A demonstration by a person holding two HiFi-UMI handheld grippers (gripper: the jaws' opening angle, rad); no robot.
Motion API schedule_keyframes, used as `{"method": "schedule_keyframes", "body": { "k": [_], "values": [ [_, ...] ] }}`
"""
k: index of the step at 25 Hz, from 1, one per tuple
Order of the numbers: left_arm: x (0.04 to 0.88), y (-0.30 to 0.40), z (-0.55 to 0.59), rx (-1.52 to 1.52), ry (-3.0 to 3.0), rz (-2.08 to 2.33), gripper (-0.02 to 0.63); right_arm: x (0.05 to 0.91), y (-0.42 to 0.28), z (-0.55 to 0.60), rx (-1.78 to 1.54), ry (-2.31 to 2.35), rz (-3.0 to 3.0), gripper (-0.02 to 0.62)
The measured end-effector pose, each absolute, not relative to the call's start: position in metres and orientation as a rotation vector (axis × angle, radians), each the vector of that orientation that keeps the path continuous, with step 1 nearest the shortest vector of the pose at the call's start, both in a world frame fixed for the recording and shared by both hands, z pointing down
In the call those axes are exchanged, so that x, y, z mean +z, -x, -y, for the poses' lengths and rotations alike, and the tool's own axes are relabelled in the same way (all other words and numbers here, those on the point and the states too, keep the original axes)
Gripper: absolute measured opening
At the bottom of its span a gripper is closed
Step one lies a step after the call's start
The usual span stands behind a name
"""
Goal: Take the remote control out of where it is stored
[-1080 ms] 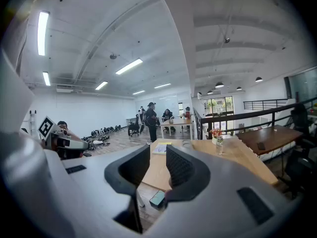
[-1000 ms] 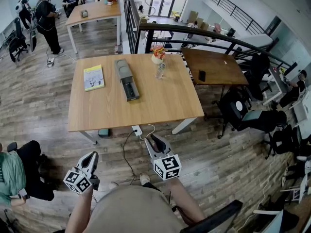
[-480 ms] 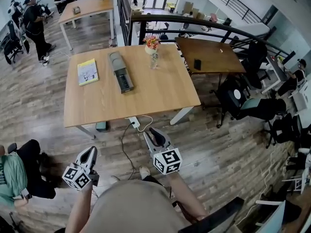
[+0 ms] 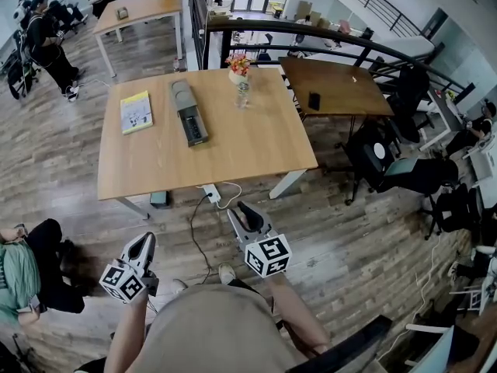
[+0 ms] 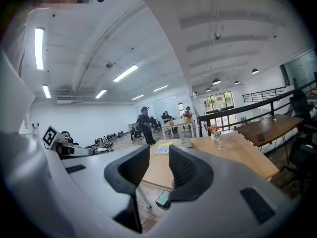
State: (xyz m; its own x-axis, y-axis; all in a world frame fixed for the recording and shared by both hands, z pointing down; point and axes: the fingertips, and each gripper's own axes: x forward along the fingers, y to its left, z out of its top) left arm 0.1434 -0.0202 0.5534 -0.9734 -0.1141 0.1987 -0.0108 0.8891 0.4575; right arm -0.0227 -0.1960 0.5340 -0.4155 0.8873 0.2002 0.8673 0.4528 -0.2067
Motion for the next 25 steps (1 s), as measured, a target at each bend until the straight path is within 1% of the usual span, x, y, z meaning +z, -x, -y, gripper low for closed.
{"method": "schedule_keyframes", "body": {
  "k": [15,25],
  "values": [
    [0.565,-0.107,0.081,-0.714,-0.001,2.856,0.005,0.554,0.071,0.249,0.058,1.548,2.361,0.11],
    [0.579,-0.12,0.089,-0.754,0.134,2.841,0.005,0.569,0.085,0.243,0.035,1.611,2.278,0.11]
  ]
}}
